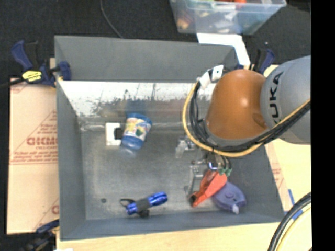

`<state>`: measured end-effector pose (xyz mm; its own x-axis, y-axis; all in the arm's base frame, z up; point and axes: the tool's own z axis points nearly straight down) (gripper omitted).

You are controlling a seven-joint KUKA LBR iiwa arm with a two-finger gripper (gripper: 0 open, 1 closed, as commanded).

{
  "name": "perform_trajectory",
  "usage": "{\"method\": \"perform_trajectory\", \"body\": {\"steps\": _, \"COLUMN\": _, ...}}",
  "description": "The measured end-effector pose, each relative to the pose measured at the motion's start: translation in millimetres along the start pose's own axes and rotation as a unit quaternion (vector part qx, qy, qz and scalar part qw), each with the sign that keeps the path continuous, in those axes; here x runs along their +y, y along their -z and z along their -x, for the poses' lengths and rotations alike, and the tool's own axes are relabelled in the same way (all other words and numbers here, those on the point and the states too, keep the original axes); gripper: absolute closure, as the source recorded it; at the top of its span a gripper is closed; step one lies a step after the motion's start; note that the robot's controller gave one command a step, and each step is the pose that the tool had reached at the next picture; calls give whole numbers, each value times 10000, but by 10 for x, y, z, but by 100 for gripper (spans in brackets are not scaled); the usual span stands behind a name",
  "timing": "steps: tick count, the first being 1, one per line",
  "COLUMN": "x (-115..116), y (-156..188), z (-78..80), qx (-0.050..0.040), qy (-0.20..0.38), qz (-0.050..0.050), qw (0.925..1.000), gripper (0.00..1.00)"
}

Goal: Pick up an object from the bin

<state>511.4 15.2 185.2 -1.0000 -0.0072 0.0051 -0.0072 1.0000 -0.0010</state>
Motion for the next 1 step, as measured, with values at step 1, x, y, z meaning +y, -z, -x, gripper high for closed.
{"method": "perform_trajectory", "body": {"steps": 1, "x": 2, "y": 46, "z": 16, "qx": -41, "qy": -3, "qz": 3, "qw": 10000, "gripper": 0}}
